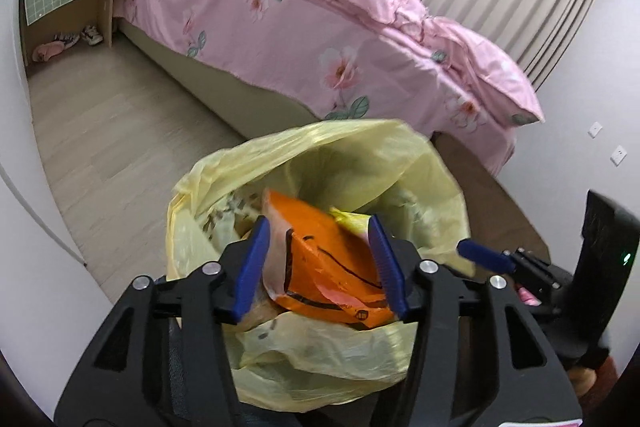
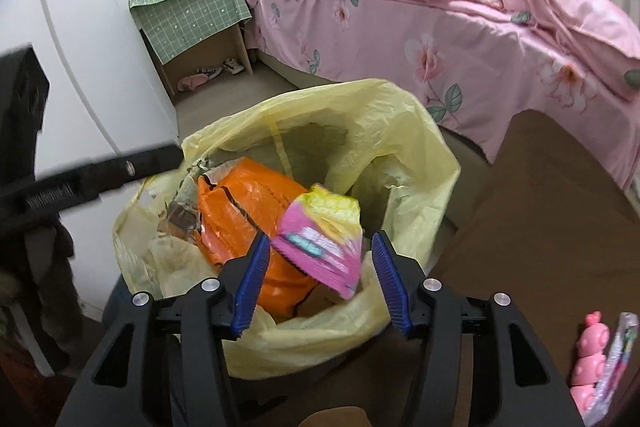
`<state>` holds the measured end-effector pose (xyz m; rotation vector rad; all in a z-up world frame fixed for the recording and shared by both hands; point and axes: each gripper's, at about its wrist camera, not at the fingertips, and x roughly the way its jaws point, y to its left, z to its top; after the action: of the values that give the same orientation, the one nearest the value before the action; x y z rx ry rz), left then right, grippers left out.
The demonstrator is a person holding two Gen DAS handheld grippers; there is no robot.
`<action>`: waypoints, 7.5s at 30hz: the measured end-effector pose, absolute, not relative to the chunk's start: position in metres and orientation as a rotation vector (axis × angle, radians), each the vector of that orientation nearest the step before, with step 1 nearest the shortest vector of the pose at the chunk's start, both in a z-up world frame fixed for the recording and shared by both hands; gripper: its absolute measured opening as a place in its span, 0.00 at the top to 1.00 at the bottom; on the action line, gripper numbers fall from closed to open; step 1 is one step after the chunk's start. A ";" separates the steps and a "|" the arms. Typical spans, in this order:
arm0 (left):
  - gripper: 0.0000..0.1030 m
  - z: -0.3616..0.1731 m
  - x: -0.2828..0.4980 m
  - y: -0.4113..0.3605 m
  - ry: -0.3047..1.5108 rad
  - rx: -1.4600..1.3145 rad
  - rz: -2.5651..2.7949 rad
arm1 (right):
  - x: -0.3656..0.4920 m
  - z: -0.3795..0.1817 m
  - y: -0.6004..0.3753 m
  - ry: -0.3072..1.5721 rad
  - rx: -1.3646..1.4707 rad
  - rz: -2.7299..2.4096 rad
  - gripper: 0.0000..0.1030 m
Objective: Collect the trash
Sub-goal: 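Move both grippers back to the table toward the milk carton and wrapper, then grasp the white-green milk carton with the right gripper while the left gripper grasps the pink-blue candy wrapper, then carry both items over the yellow bag and open the left gripper to drop the wrapper, then lower the milk carton into the yellow bag and open the right gripper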
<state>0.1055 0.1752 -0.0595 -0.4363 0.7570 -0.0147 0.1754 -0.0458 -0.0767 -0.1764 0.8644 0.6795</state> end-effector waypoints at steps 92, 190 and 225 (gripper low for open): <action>0.89 -0.085 0.036 -0.116 0.945 0.026 -0.647 | 0.046 -0.097 -0.329 1.020 -0.203 0.264 0.41; 0.95 -0.098 0.114 0.162 0.716 -0.355 -0.024 | 0.230 -0.053 -0.041 0.781 0.153 0.681 0.53; 0.66 -0.033 0.074 0.133 0.652 -0.331 -0.051 | 0.185 -0.046 -0.082 0.820 0.161 0.653 0.45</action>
<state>0.0739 0.1331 -0.0326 -0.3311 0.6516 -0.0507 0.1850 -0.0818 -0.0457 0.1611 0.8198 0.6530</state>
